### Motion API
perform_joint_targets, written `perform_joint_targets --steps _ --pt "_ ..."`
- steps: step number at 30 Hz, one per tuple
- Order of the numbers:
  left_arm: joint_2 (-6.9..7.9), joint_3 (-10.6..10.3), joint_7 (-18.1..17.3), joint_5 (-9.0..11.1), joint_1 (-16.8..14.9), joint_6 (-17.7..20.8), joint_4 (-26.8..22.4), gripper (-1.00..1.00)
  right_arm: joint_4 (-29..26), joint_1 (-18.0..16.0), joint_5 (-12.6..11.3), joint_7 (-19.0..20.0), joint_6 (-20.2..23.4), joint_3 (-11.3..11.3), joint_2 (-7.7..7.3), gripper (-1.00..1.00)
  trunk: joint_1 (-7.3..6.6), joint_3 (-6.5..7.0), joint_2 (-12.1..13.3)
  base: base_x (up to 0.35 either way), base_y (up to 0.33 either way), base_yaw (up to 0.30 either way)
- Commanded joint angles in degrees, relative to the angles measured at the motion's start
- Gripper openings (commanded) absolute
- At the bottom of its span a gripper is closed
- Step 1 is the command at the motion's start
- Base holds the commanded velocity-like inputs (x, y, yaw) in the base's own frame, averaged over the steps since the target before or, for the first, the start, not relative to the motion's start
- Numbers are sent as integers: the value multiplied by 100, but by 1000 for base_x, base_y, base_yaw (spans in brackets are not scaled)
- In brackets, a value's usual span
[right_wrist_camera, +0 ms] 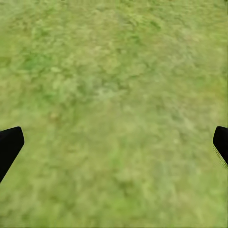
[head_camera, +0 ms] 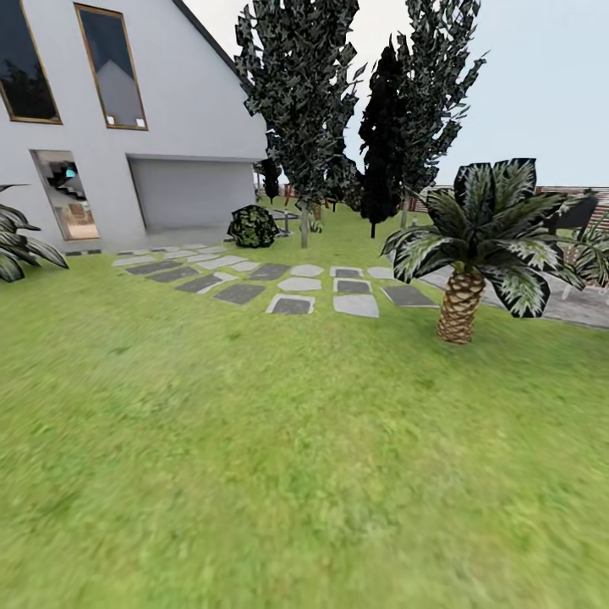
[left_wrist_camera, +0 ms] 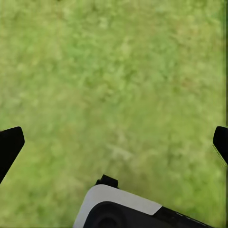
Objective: Take the three Easter eggs out of the wicker basket on the lawn in the garden, then place them on the lawn next to a single tree (choose any tree) so that all three eggs are next to the same tree and none are left in the basket.
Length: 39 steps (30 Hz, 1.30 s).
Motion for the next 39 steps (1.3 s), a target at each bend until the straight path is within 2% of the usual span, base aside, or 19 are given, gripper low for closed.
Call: perform_joint_targets --steps 1,30,34,39 --pt "-1 5 1 12 3 -3 -11 100 3 -5 -1 -9 -16 4 -9 100 7 -11 -11 338 -81 0" --pt "2 5 1 12 2 -3 -3 100 -26 -5 0 -9 -16 -3 -26 100 7 -11 -11 333 -112 0" --pt "3 5 1 12 4 -3 -3 100 -31 -5 -1 -9 -16 -4 -119 100 7 -11 -11 320 -158 0" --pt "2 5 1 12 1 -1 -4 100 -25 -5 -3 -9 -16 -4 -138 100 7 -11 -11 323 -95 0"
